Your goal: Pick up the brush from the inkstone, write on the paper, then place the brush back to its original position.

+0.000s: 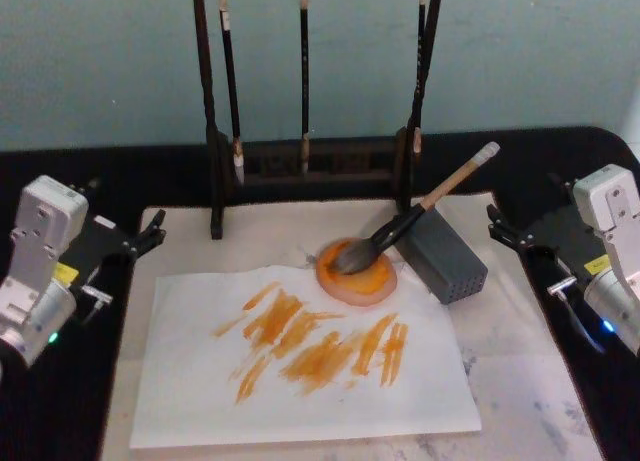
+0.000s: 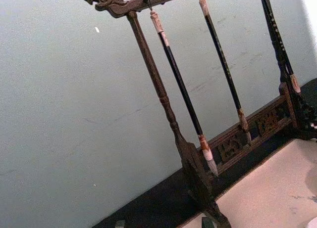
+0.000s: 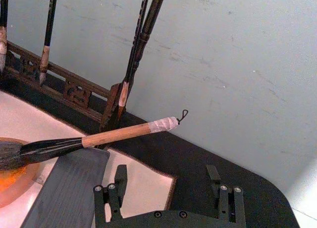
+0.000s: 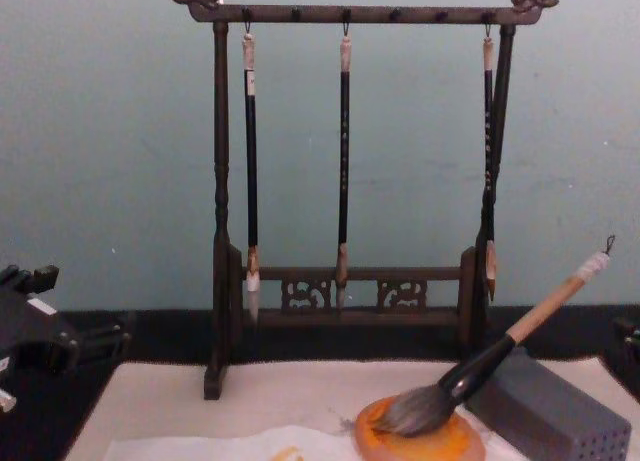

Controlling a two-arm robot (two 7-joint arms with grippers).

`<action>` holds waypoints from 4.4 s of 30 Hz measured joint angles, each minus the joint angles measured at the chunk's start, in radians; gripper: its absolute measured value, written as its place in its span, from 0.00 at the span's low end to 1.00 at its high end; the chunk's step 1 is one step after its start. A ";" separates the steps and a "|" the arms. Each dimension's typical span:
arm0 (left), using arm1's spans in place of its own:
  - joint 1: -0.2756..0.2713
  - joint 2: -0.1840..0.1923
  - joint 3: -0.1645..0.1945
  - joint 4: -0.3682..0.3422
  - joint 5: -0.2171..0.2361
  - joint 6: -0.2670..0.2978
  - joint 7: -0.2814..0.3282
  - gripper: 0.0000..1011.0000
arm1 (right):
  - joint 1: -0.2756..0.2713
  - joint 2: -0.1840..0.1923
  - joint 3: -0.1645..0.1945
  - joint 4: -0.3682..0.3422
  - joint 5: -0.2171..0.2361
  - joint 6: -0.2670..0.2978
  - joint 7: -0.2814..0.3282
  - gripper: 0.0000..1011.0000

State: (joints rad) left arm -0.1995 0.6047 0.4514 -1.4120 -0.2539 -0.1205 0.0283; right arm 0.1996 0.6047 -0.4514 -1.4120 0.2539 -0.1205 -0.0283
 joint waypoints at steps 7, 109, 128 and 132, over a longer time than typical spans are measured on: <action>0.000 0.000 0.000 0.000 0.000 0.000 0.000 0.99 | 0.000 0.000 0.000 0.000 0.000 0.000 0.000 0.99; 0.000 0.000 0.000 0.000 0.000 0.000 0.000 0.99 | -0.025 -0.101 0.168 -0.021 0.391 0.207 0.226 0.99; 0.000 0.000 0.000 0.000 0.000 0.000 0.000 0.99 | 0.011 -0.254 0.264 0.049 0.712 0.402 0.223 0.99; 0.000 0.000 0.000 0.000 0.000 0.000 0.000 0.99 | 0.034 -0.284 0.276 0.083 0.759 0.404 0.208 0.99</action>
State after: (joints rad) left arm -0.1995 0.6047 0.4514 -1.4120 -0.2539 -0.1205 0.0283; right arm 0.2336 0.3207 -0.1756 -1.3288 1.0132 0.2837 0.1799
